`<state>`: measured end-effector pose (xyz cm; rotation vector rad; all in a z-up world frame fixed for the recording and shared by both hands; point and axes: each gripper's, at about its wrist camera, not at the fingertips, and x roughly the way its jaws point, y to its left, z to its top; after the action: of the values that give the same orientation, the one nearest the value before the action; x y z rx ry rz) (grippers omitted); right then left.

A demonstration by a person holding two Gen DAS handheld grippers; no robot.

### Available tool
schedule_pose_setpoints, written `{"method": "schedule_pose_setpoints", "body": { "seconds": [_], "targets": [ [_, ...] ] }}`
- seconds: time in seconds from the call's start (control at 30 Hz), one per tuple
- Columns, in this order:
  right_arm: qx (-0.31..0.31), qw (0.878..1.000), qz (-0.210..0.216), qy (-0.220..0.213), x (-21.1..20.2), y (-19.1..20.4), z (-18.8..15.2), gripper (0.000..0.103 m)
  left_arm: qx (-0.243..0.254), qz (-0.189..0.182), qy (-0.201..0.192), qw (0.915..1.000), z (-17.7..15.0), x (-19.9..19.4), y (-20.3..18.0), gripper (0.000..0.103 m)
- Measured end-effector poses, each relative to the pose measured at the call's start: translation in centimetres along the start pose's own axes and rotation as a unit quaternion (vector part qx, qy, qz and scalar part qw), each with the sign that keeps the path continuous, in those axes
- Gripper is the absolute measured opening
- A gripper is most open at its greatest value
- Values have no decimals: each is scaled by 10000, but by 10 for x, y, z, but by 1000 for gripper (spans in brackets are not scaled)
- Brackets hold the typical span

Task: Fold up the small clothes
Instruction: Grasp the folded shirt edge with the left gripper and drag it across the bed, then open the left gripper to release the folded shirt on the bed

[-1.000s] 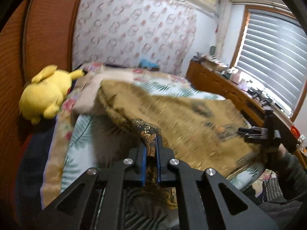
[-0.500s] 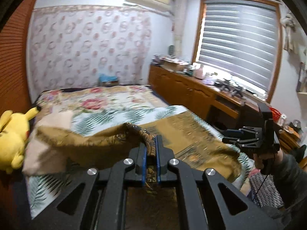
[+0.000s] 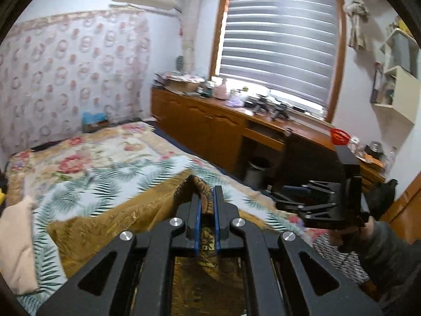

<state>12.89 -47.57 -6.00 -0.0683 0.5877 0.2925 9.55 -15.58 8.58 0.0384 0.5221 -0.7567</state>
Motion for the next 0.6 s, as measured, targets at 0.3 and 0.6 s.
{"method": "schedule_pose_setpoints", "body": {
  "seconds": [0.3,0.6],
  "targets": [
    [56,9998,180,52,-1,-3,0,50,5,141,237,9996,-8,3,-4,45],
    [-211,9980,520,297,28,30,0,51,-302,895,140,9954,-48,-27,43,59]
  ]
}}
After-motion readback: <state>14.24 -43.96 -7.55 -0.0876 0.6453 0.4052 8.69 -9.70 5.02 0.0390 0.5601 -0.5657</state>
